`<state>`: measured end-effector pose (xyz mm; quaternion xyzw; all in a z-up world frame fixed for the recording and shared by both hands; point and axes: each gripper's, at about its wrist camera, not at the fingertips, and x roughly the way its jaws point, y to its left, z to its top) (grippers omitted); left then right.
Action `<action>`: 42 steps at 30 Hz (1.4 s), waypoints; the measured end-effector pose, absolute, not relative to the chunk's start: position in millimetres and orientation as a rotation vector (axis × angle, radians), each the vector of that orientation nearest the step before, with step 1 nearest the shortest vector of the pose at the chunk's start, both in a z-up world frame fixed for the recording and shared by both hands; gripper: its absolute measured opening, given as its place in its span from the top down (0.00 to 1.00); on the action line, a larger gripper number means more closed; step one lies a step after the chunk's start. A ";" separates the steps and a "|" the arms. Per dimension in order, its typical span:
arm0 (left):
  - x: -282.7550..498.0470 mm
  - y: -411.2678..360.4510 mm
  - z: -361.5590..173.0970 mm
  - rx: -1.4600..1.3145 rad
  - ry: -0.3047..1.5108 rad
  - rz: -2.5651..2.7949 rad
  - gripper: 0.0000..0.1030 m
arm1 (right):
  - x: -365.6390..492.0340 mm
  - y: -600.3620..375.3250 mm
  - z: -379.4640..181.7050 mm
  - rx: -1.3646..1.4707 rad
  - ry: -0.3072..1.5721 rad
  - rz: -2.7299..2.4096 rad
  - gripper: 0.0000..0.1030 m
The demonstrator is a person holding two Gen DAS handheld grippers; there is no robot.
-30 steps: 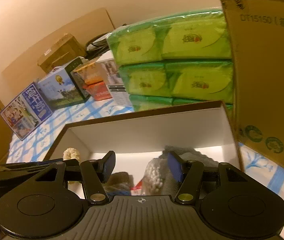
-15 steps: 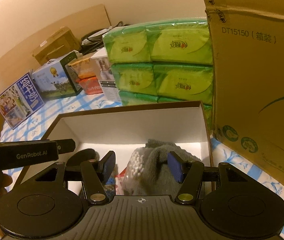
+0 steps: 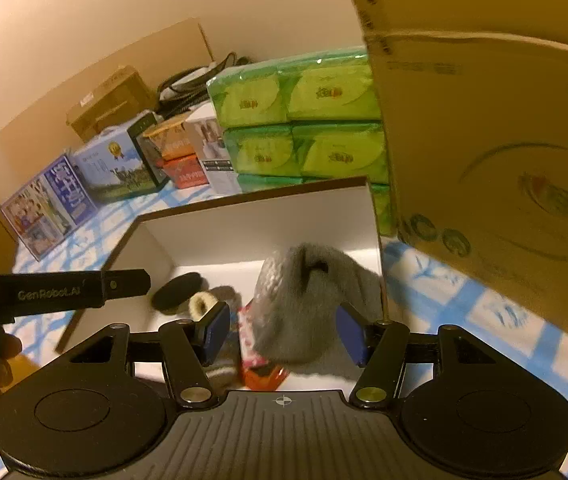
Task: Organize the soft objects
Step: 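Move both grippers back from the box toward the sock and towel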
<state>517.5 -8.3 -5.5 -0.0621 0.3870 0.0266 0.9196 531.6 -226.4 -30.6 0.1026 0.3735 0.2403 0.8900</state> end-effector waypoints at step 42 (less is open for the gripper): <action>178.3 31.1 -15.2 -0.233 0.830 -0.040 0.55 | 233.9 -212.7 -36.4 0.317 0.877 0.471 0.39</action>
